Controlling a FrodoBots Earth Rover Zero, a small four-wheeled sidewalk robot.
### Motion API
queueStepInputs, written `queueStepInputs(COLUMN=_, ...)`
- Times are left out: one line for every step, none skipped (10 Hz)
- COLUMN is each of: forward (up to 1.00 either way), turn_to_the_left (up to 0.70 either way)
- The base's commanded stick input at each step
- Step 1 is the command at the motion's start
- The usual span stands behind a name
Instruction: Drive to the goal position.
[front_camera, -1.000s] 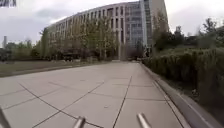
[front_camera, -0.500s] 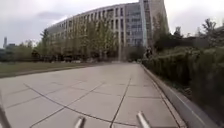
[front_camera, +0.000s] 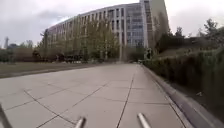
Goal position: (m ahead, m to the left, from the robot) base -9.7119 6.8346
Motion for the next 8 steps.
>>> queueStepInputs(forward=0.70, turn_to_the_left=0.00)
queueStepInputs(forward=0.70, turn_to_the_left=0.00)
queueStepInputs(forward=0.70, turn_to_the_left=0.00)
queueStepInputs(forward=0.68, turn_to_the_left=0.00)
queueStepInputs(forward=0.24, turn_to_the_left=0.00)
queueStepInputs(forward=0.00, turn_to_the_left=0.00)
queueStepInputs(forward=0.00, turn_to_the_left=0.00)
queueStepInputs(forward=0.00, turn_to_the_left=0.00)
